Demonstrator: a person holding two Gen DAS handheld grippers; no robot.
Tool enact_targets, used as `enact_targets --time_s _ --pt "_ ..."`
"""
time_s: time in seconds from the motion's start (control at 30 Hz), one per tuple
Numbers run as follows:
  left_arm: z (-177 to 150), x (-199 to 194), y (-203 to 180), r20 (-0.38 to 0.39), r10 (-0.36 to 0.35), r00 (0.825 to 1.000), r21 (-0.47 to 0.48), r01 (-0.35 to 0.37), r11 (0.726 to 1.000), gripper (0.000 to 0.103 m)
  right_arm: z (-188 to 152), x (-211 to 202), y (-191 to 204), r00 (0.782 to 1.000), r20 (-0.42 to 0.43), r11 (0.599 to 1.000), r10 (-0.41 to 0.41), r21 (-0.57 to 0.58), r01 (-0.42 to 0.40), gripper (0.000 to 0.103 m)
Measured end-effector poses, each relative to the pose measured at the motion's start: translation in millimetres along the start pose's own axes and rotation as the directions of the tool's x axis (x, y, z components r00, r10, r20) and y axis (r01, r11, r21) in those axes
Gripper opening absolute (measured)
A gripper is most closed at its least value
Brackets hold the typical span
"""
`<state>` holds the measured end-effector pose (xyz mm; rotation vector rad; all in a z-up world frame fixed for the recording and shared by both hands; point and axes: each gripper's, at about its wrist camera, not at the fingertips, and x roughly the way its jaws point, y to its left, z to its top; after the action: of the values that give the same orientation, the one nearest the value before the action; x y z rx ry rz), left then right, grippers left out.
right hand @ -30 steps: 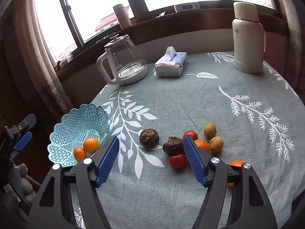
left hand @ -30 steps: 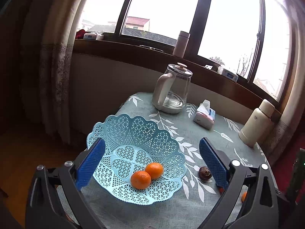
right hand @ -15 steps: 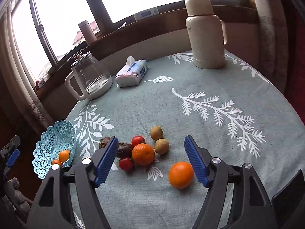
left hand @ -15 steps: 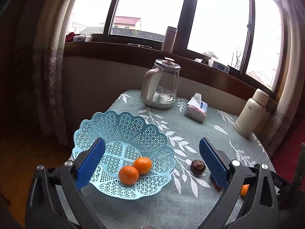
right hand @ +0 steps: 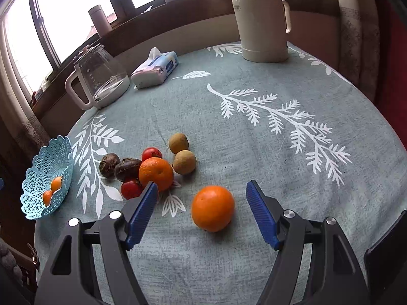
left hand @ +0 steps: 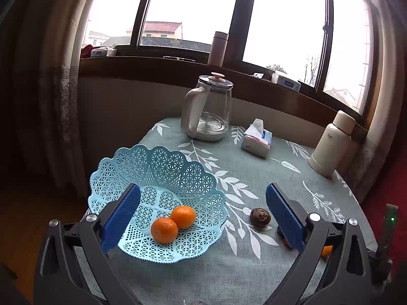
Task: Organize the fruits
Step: 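Move the right tool back to the fruit pile and grasp another orange, then grasp the dark brown round fruit with the left tool while right holds the orange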
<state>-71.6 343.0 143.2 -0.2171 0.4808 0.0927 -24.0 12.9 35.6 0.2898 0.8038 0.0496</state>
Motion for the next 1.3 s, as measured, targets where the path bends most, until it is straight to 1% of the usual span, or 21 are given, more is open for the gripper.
enact_targets --time_s 0.3,0.37,0.43,0.47,0.53,0.63,0.9,1.1,1.2,1.3 --pt "-4 7 -4 -0.019 -0.005 1.000 0.013 0.005 1.000 0.100 -7 14 5 0.999 -0.033 0.998 -0.030 -0.063 0.028 0.071" --pt "-5 8 -6 -0.023 -0.007 1.000 0.018 0.007 1.000 0.100 -8 17 5 0.998 -0.046 0.997 -0.035 -0.067 0.032 0.067" --pt "-6 9 -7 -0.027 -0.009 1.000 0.023 0.010 1.000 0.100 -8 20 4 0.997 -0.062 0.997 -0.039 -0.067 0.035 0.058" --pt "-7 10 -8 -0.028 -0.010 1.000 0.026 0.010 1.000 0.100 -8 22 3 0.997 -0.066 0.997 -0.044 -0.069 0.040 0.057" --pt "-7 11 -10 -0.032 -0.010 0.999 0.029 0.011 1.000 0.100 -8 22 3 0.996 -0.068 0.996 -0.052 -0.077 0.047 0.048" --pt "-9 13 -12 -0.038 -0.008 0.999 0.033 0.010 0.999 0.100 -7 23 3 0.995 -0.066 0.993 -0.072 -0.097 0.066 0.039" --pt "-17 22 -19 -0.066 -0.010 0.998 0.062 0.014 0.998 0.100 -8 18 -3 0.997 -0.063 0.996 -0.037 -0.085 0.032 0.039" --pt "-34 37 -36 -0.120 0.002 0.993 0.123 0.013 0.992 0.100 -4 13 -14 0.999 -0.047 0.999 -0.011 -0.053 0.008 0.039" --pt "-42 46 -45 -0.155 -0.007 0.988 0.137 0.029 0.990 0.100 -2 13 -19 0.999 -0.042 0.999 0.004 -0.033 -0.005 0.039" --pt "-48 53 -57 -0.172 -0.015 0.985 0.159 0.043 0.986 0.100 -1 12 -22 0.999 -0.036 0.999 0.023 -0.022 -0.024 0.039"
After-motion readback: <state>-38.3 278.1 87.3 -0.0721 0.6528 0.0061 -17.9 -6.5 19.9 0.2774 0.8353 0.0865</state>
